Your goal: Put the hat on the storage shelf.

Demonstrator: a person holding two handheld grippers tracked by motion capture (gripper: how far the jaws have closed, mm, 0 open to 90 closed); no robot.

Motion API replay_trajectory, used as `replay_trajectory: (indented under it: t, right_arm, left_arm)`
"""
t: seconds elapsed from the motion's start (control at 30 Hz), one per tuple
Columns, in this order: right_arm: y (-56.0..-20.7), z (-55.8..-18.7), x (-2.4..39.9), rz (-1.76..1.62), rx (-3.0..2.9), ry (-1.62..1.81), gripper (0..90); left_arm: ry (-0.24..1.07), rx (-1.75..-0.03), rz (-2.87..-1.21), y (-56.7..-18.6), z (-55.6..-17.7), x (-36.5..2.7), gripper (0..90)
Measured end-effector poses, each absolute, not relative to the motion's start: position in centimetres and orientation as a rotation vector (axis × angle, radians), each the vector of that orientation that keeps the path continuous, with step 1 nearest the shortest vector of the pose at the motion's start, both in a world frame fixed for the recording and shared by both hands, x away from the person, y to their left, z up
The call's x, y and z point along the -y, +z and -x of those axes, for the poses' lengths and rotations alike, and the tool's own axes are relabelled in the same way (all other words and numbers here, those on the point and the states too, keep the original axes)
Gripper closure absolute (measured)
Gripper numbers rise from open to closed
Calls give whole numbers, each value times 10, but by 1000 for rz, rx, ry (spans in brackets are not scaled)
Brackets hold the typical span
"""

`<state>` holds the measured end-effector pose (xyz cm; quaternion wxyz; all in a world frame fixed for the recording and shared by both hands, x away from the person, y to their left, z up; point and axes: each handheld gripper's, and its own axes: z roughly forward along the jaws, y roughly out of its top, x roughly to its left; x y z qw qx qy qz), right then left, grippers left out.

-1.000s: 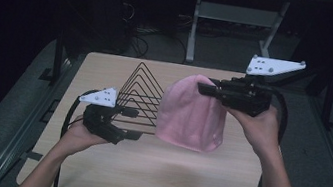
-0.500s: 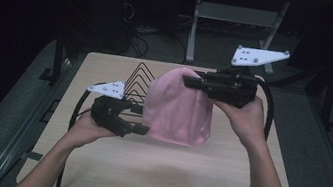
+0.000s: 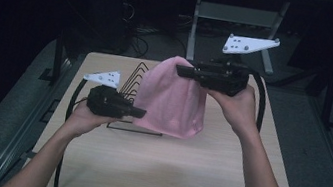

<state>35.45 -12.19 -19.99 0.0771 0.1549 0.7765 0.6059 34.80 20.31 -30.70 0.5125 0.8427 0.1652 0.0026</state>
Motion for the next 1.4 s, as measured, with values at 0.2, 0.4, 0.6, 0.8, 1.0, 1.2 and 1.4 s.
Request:
replay_trajectory:
  t: [0.2,0.4,0.6,0.8,1.0,1.2,1.4]
  right_arm:
    - [-195,-364,117,-468,-2324,1788,770]
    - [-189,-378,111,-474,-2327,1785,769]
    - [-184,-389,102,-478,-2332,1766,769]
    - [-185,-403,95,-493,-2345,1737,769]
    - [-190,-417,89,-503,-2359,1710,769]
    - [-196,-427,85,-520,-2374,1694,767]
    - [-200,-434,81,-528,-2379,1683,767]
  left_arm:
    - [50,-424,-2037,-298,-358,-212,813]
    - [73,-471,-2009,-292,-367,-222,813]
    - [112,-513,-2014,-286,-380,-231,813]
    - [150,-571,-2016,-287,-391,-239,813]
    - [160,-609,-2017,-291,-401,-244,813]
    - [157,-634,-2031,-297,-408,-246,813]
    - [164,-649,-2034,-299,-411,-249,812]
